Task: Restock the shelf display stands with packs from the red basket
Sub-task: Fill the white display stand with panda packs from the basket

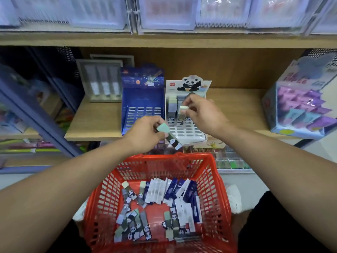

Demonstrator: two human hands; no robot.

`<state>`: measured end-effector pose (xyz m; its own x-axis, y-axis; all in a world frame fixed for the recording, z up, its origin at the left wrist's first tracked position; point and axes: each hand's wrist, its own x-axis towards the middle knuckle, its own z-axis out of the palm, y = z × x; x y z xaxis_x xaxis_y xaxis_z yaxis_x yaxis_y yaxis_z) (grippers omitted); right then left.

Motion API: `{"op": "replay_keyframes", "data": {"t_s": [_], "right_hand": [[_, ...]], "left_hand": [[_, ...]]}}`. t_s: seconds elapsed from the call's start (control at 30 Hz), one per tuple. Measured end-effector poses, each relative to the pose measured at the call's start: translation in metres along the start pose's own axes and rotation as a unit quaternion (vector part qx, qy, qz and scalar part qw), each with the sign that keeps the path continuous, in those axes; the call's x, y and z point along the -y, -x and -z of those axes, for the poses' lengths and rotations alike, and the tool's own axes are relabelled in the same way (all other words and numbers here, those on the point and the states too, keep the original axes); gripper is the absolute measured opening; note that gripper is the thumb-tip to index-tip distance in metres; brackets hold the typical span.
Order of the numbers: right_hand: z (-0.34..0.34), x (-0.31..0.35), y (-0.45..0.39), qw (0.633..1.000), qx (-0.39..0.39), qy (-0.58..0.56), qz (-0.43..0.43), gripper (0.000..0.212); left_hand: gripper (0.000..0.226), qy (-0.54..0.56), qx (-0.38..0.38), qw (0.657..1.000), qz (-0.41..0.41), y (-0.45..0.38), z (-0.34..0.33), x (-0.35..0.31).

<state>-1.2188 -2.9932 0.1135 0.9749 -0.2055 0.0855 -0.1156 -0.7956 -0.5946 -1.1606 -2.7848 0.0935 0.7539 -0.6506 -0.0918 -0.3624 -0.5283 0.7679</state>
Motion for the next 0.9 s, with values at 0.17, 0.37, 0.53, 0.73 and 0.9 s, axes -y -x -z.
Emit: {"op": "replay_keyframes", "data": {"t_s": [0.17,0.37,0.53,0.73,0.9], "right_hand": [[-0.013,0.006,-0.013,0.999,-0.042,0.001,0.029,0.012],[-0.021,0.001,-0.021,0.999,-0.045,0.015,0.026,0.007],[-0.019,-0.003,-0.023,0.999,-0.031,-0.008,0.026,0.011],[-0.023,-0.005,-0.024,0.999,-0.032,-0.014,0.038,0.009],[-0.024,-0.003,-0.022,0.997,-0.035,0.002,0.062,0.008]], "left_hand": [[0.016,0.027,0.006,1.000,-0.005,-0.012,-0.001,0.006],[0.016,0.053,-0.010,0.998,0.014,-0.018,0.003,0.016],[0.013,0.067,-0.020,0.997,0.037,-0.019,0.004,0.022],[0.018,0.117,-0.033,0.991,0.054,-0.021,0.005,0.016],[0.022,0.116,-0.027,0.992,0.053,-0.020,0.009,0.012]]}}
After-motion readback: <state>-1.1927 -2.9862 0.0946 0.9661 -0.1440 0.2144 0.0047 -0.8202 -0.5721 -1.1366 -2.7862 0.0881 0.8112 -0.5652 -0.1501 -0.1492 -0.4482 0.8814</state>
